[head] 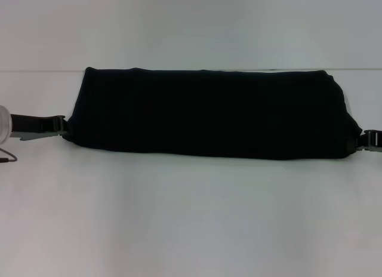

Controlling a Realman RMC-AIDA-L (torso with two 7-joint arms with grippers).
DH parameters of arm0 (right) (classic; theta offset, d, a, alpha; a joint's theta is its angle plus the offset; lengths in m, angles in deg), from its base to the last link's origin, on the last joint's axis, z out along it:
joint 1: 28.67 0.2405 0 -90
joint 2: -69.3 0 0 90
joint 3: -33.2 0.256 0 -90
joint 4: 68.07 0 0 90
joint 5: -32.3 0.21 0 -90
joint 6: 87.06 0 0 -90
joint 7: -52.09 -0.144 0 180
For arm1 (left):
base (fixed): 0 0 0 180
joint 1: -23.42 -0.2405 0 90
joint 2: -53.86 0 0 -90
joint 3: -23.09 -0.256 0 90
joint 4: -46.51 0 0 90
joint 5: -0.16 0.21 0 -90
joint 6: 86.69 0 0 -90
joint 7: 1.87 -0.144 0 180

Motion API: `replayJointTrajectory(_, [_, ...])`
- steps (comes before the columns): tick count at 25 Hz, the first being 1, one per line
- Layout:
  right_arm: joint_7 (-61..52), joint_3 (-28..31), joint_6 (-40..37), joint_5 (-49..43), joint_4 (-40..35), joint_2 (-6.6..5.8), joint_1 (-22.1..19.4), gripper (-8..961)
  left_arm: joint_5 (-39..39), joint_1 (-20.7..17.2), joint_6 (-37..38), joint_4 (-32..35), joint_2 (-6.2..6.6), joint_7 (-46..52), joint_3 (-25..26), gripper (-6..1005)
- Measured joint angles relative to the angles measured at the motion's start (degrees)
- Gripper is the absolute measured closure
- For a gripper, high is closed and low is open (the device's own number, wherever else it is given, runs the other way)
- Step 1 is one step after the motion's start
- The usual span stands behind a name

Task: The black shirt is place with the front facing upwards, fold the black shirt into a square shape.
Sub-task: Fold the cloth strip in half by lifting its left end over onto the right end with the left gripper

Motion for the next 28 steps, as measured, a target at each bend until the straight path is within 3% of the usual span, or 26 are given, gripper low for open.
replayJointTrajectory(1, [0.4, 0.7, -0.4, 0.0, 0.0, -0.01, 0.0, 917, 0.0, -0.2, 0.2, 0.3, -0.06, 0.0, 0.1, 963])
replayJointTrajectory(7, [2.9, 4.3, -3.5, 1.2, -1.1, -0.19, -1.6, 931, 0.0, -1.5, 2.1, 2.4, -0.28, 0.6, 0.3, 959])
replayJointTrajectory(20, [3.8, 4.8, -8.4, 5.4, -6.7, 0.41, -7.4, 931, -0.4, -4.8, 9.8, 8.8, -1.80, 0.6, 0.5, 950])
replayJointTrajectory(28, [4.7, 5.8, -8.4, 5.4, -6.8, 0.81, -8.5, 932, -0.6, -6.8, 10.6, 9.4, -1.90, 0.4, 0.6, 944])
